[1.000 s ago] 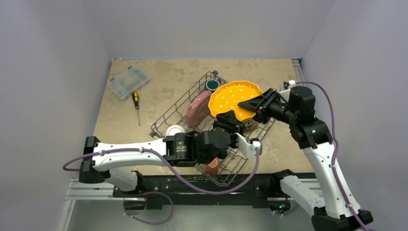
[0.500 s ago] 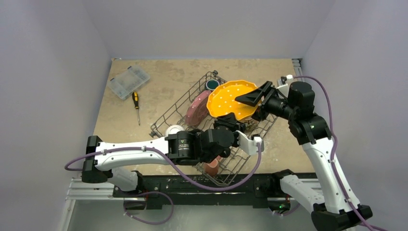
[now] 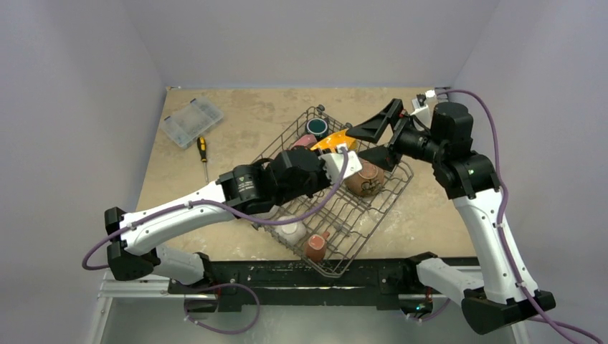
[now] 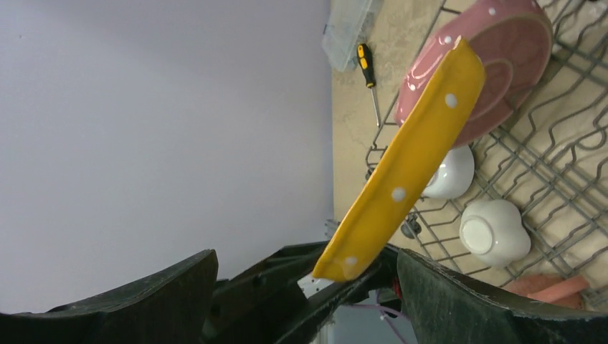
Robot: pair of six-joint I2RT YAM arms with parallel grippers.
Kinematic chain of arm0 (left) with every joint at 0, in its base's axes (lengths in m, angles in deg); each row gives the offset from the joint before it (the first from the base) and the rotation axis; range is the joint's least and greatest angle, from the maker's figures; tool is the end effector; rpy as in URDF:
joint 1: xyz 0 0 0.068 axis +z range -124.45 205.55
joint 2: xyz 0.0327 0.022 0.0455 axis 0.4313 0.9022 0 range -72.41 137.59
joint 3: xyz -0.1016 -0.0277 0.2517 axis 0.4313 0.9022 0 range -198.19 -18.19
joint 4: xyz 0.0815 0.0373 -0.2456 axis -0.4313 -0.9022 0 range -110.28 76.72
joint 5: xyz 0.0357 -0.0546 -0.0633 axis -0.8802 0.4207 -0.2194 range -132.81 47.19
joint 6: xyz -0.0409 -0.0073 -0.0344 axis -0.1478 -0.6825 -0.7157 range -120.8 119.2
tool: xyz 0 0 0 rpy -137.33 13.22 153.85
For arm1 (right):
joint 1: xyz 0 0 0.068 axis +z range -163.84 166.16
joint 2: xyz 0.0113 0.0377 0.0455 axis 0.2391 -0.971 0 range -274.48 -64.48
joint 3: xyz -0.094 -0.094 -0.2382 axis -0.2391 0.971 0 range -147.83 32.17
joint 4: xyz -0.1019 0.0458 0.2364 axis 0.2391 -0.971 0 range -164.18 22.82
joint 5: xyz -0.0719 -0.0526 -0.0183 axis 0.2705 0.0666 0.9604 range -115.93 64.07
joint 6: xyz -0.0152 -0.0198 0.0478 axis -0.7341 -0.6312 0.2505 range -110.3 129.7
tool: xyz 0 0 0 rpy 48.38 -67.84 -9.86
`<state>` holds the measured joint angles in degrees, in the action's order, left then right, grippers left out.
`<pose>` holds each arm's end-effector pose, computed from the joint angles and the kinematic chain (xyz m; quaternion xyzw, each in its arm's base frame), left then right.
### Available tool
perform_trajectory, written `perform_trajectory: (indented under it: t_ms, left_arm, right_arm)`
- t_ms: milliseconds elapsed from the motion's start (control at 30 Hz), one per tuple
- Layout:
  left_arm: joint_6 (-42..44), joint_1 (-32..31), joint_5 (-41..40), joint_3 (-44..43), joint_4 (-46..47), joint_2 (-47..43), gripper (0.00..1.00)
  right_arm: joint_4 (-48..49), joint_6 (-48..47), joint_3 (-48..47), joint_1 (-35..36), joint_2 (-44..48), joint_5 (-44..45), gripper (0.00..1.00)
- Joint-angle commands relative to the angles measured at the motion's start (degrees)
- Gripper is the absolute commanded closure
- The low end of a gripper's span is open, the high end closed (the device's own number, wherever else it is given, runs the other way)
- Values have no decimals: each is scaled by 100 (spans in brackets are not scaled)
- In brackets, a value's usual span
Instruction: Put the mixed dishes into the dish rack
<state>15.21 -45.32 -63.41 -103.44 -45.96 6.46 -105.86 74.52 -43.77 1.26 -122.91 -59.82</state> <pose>0.1110 -0.2814 0.4119 0.5061 0.6717 -0.1043 0.5308 0.1822 0.0698 0.4320 0.1824 0.7853 0.5315 0.2600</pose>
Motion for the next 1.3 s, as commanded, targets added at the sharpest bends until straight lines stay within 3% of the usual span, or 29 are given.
perform_trajectory:
  t_ms: [0,167,600,900,1267]
  left_arm:
    - [-989,556,727,38,372,-562,100]
    - [-2166,1401,1670,242,380,-714,100]
    - [-3685,2472,3773,224,340,-264,100]
    - [-4295,2975,4381,-401,-210,599,100]
    - [-4499,2988,4660,-1015,-484,1385,100]
  right_arm:
    - [-355,-742,-752,-1,-155,243,2]
    - [-656,-1023,-1022,-2,-270,369,2]
    - [-771,-1163,-926,-13,-259,279,2]
    - [-891,-1164,-839,-15,-77,334,2]
    - [-1043,-1217,-900,-15,-1,401,2]
